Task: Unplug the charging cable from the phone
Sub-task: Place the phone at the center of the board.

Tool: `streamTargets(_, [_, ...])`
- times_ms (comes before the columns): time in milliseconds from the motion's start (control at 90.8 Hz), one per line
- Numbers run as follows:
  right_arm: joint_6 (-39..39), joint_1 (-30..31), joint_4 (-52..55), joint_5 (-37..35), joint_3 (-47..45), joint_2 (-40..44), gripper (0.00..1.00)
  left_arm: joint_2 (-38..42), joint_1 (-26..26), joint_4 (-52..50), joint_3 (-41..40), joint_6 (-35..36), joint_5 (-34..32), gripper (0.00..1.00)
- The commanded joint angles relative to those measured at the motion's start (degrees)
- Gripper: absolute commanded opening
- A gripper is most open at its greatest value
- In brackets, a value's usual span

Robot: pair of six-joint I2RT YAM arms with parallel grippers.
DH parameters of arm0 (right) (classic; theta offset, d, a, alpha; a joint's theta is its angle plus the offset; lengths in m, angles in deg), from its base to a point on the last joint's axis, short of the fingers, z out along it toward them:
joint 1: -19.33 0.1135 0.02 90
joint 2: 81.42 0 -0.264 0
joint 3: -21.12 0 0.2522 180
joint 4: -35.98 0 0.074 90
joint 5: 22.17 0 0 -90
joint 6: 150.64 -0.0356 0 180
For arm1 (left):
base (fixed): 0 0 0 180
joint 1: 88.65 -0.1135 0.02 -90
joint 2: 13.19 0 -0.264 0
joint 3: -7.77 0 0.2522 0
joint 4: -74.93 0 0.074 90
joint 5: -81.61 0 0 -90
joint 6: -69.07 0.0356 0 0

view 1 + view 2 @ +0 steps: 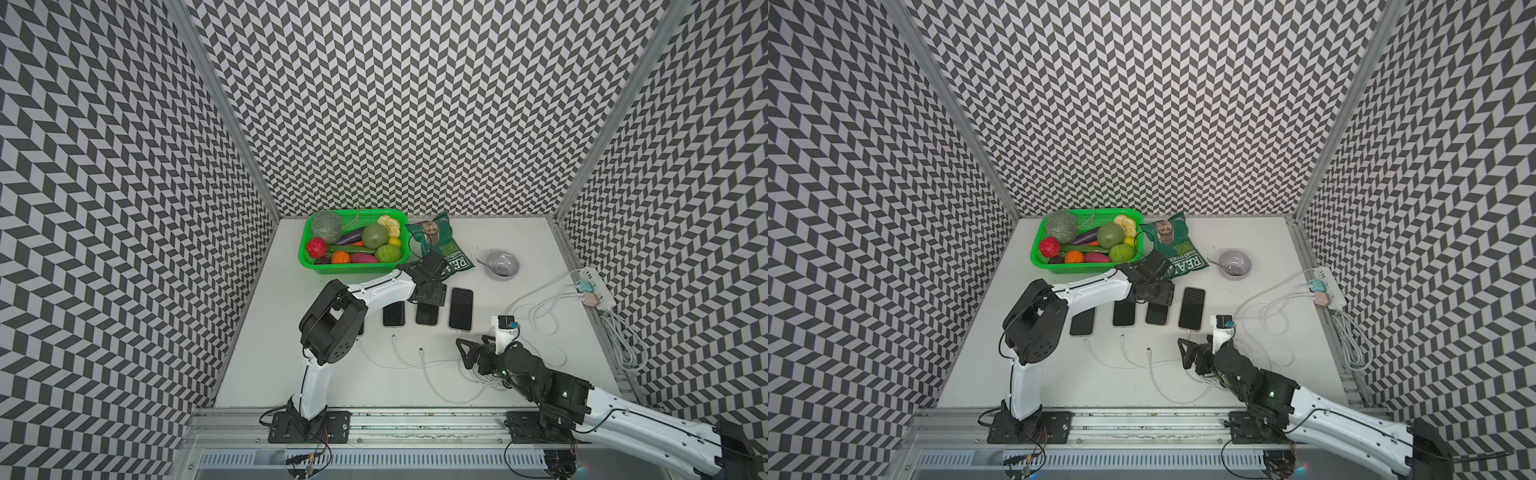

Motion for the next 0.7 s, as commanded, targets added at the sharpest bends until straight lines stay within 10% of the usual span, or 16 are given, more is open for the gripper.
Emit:
streamTargets(0, [-0.3, -0.2, -1.0, -1.2, -1.2, 1.0, 1.00, -1.2, -0.2, 2.4, 0.4, -0.6, 1.0, 0.14])
streamTargets(694, [0.1, -0.9, -0.8, -0.8, -0.3, 0.0, 1.00, -0.1, 0.0, 6.7, -4.1, -2.1, 3.6, 0.84])
